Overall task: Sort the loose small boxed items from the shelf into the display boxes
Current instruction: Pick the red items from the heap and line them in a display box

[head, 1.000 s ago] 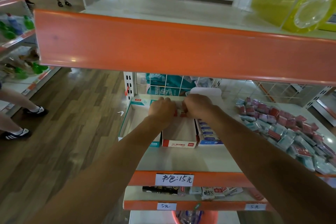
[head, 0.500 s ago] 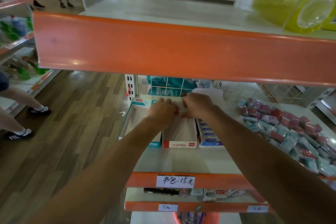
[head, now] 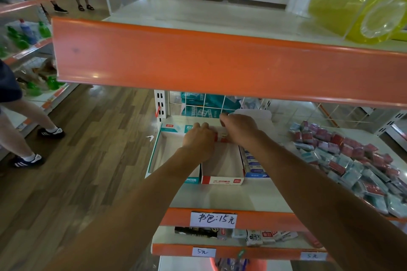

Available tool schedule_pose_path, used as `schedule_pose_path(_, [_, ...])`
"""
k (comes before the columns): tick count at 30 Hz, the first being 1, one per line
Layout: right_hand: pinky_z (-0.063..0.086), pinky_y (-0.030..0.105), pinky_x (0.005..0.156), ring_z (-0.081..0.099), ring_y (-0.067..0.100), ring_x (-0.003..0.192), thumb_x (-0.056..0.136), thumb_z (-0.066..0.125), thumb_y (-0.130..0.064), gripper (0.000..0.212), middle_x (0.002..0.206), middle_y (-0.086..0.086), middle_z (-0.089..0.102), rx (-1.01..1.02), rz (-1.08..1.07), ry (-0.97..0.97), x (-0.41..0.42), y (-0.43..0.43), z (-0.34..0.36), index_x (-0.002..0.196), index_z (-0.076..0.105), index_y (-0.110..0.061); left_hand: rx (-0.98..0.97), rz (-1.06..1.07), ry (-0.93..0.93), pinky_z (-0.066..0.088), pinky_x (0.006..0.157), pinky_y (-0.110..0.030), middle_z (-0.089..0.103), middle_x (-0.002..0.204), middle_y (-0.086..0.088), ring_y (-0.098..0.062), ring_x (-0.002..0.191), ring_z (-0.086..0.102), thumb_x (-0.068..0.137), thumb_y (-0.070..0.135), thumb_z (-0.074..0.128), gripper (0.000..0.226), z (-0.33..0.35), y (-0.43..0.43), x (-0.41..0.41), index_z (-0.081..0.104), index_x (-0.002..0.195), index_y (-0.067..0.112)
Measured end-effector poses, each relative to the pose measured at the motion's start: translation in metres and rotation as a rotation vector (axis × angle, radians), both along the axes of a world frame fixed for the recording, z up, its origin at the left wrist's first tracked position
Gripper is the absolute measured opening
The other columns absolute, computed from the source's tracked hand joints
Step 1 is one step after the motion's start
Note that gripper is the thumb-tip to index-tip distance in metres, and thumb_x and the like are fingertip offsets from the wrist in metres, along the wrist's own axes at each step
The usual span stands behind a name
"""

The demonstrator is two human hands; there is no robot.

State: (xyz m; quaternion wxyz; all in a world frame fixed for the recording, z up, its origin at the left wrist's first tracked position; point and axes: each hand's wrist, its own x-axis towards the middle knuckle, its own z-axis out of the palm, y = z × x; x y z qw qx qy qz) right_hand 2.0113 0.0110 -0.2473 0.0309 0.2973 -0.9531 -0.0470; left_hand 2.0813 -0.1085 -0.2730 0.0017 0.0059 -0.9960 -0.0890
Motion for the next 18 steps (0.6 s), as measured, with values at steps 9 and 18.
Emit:
schedule_pose_path(9, [0.051,0.040,0.083,0.059,0.024,0.100,0.090,0.060,-0.039,0.038,0.118,0.005,0.061,-0.112,-0.021,-0.013,0.009,0.018,0.010,0.120,0.054,-0.018,-0.157,0.000,0.113,0.043,0.093,-0.038,0.049,0.124,-0.009,-0.026,0.115,0.046,0.098,0.033,0.047,0.032,0.025,0.005,-0.002,0.058,0.122,0.014])
schedule_pose_path(18, [0.043,0.043,0.098,0.049,0.026,0.124,0.096,0.048,-0.043,0.045,0.140,0.005,0.050,-0.142,-0.048,0.168,0.025,0.076,0.019,0.136,0.044,-0.023,-0.260,0.042,0.247,0.039,0.098,-0.041,0.039,0.137,-0.012,-0.029,0.125,0.038,0.098,0.039,0.041,0.040,0.045,0.038,-0.005,0.043,0.132,0.018])
